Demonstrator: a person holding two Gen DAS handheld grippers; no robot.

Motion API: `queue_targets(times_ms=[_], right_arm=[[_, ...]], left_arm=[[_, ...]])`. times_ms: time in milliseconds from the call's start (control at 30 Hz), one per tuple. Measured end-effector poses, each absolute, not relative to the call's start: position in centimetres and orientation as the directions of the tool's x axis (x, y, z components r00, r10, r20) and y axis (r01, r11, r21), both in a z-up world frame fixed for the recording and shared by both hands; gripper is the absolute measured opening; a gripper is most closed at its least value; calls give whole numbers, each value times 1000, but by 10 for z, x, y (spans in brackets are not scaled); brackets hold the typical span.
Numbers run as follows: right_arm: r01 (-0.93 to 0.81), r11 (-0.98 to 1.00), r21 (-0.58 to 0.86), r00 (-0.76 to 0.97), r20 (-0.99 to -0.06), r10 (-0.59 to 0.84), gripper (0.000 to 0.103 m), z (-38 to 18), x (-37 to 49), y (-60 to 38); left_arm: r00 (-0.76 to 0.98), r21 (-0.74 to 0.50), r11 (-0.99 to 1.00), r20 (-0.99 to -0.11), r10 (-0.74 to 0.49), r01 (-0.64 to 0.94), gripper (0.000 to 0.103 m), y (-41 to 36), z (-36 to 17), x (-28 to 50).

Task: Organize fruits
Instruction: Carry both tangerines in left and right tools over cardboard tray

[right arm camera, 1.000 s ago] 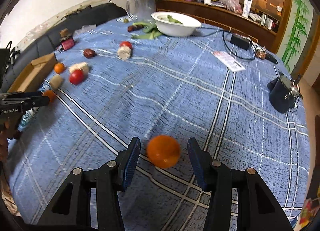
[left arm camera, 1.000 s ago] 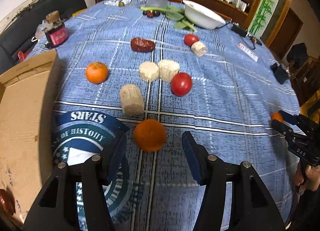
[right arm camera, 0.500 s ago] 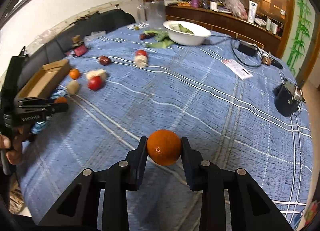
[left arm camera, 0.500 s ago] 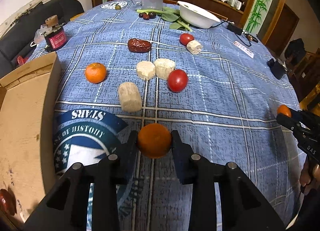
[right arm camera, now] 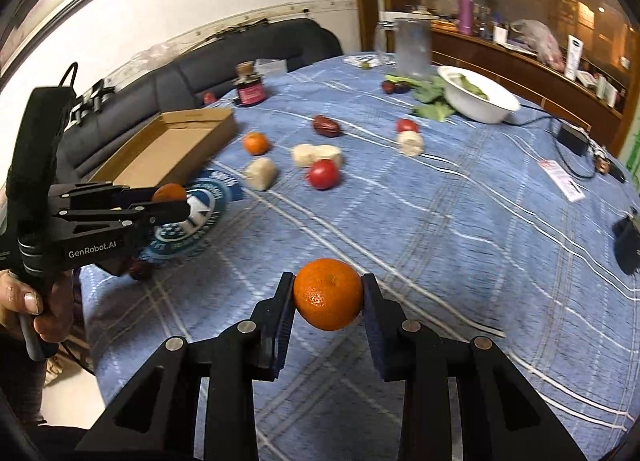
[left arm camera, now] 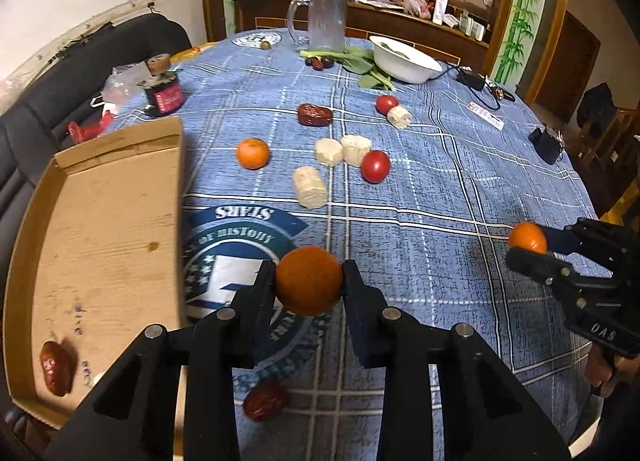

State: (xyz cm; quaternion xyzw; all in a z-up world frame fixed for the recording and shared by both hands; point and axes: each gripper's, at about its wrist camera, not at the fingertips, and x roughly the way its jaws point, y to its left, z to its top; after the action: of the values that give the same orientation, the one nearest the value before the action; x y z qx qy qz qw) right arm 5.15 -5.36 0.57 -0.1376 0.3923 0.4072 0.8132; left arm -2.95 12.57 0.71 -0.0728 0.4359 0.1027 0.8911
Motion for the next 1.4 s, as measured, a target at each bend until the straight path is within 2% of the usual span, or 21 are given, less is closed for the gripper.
queue_targets(times_ms=[1400], right_arm=[[-901,420,108,211,-736,643,33,18,-11,57]], left_arm=[[618,-54,919,-755,218,-390,30,199,23,-99]])
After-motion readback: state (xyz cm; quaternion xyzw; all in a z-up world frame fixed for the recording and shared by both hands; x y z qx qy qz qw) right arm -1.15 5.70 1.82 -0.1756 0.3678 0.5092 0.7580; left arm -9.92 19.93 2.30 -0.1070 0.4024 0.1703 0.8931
